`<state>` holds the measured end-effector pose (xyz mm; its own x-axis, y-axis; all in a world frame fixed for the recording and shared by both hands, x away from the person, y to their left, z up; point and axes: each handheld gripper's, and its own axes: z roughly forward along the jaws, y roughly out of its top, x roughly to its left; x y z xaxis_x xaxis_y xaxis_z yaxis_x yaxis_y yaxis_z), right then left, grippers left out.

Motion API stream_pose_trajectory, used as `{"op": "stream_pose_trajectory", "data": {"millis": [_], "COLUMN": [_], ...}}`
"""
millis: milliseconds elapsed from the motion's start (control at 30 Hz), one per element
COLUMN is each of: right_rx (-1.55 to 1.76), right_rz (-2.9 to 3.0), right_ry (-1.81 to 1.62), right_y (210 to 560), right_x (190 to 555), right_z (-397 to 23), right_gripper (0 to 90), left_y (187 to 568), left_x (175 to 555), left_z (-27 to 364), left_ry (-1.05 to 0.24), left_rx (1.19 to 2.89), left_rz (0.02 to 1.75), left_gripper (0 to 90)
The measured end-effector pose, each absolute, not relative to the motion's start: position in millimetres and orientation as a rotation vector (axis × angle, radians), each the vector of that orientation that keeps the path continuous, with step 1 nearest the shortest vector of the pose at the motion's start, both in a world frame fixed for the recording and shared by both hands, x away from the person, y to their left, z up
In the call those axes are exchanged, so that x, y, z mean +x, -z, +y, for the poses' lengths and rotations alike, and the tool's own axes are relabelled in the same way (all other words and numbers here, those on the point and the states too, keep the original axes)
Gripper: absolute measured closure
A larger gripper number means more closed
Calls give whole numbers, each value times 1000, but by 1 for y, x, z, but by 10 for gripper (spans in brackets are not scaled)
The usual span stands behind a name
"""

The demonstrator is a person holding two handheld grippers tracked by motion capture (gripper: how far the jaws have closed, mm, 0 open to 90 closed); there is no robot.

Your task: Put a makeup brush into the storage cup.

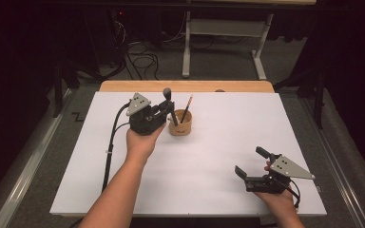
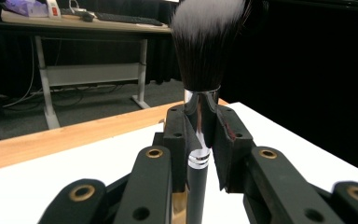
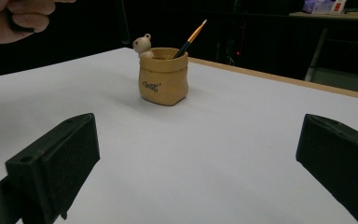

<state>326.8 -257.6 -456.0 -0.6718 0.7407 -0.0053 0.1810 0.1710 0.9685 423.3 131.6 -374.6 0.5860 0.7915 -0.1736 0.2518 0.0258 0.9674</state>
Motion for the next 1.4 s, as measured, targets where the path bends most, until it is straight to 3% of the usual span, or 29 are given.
{"op": "stream_pose_trajectory", "data": {"millis": [700,1400], "right_rx": [865,874], "right_rz": [1967,1969], "right_ry": [-1546,-1553], "right_y": [456,456], "right_x": [326,326], "right_z": [-257,-258], "right_gripper": [5,4], "left_y": [366,371], "left_x": [461,469], "left_z": [116,115], "left_ry": [-563,-565], "left_rx": [1540,1528], "left_rz": [939,972], "left_gripper": [767,767]}}
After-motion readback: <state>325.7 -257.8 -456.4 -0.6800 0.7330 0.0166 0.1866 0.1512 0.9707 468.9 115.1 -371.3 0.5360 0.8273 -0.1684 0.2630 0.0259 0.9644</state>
